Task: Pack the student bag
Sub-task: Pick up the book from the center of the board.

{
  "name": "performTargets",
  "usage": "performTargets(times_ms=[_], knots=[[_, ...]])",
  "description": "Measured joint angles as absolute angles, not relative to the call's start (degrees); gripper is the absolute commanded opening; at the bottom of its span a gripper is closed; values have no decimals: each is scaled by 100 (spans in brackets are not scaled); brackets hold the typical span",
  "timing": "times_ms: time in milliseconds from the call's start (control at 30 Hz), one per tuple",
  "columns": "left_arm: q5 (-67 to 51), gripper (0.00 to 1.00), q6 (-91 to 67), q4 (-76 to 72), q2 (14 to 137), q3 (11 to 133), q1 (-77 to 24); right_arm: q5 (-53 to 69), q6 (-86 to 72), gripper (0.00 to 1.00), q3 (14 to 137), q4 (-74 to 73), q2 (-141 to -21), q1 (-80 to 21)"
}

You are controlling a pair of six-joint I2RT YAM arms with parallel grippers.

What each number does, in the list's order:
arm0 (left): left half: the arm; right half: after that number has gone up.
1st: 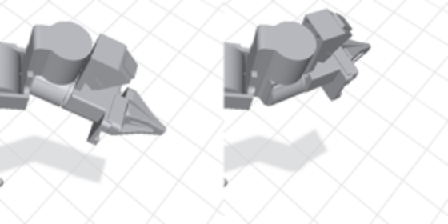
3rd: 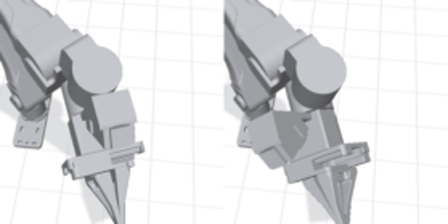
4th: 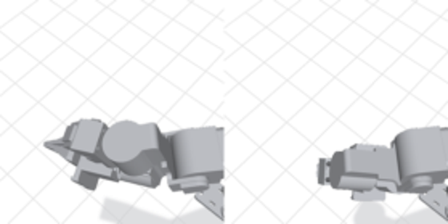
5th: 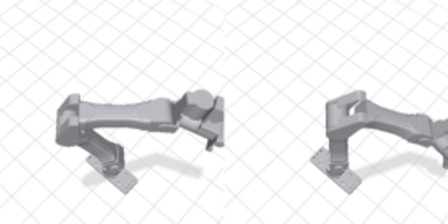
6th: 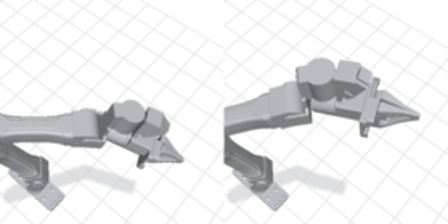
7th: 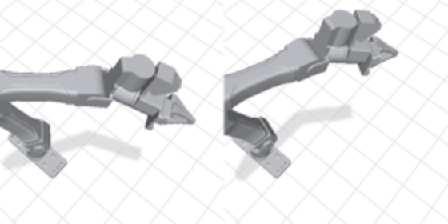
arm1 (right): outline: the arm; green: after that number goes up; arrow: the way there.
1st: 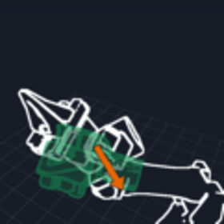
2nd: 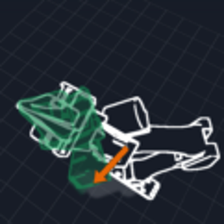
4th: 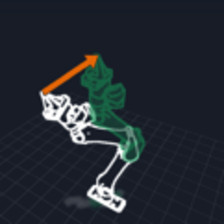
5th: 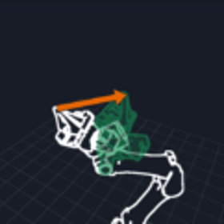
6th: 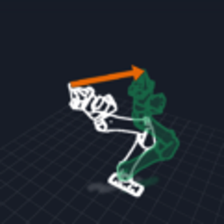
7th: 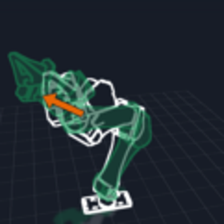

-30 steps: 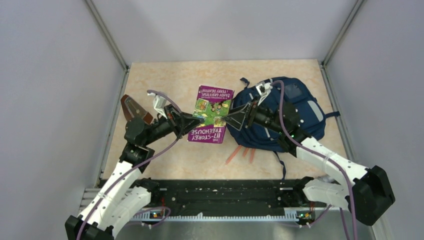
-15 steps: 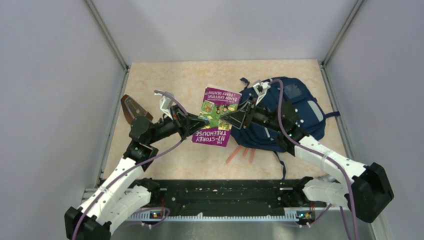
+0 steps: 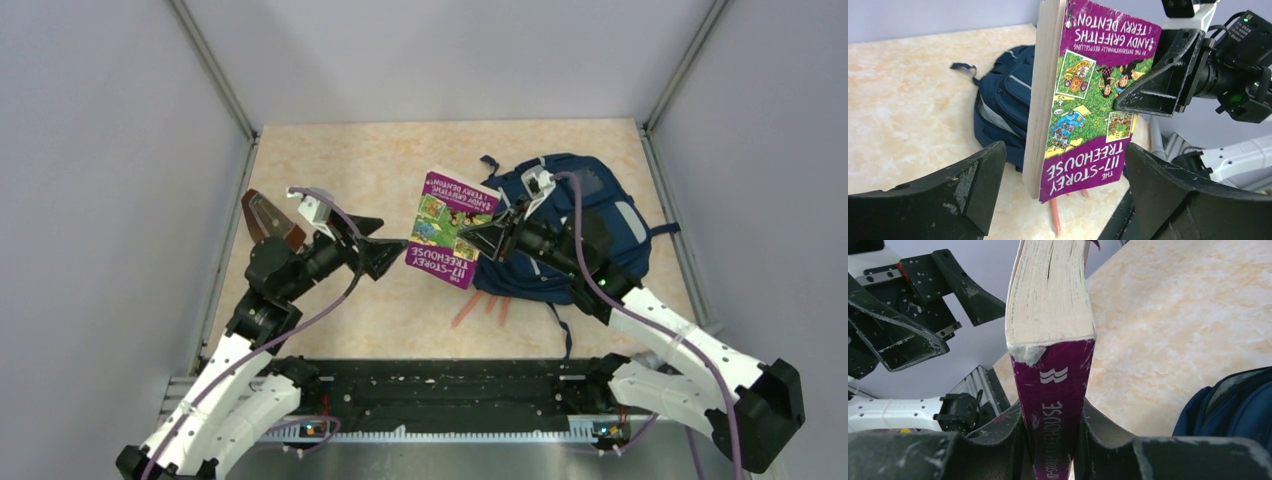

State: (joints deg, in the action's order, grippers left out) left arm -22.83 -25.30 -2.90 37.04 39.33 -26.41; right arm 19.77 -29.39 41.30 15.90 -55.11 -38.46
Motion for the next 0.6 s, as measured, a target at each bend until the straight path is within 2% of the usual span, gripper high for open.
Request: performTargets(times_ms=[300,600], knots=[[-3304,98,-2676,-338,4589,3944,-2641,2510,-2746,0,4130,1415,-5238,-3846],[-4429,98,-2827,-864,4683,3942,-2641,3485,-2744,0,4130,1640,-5214,-3846]])
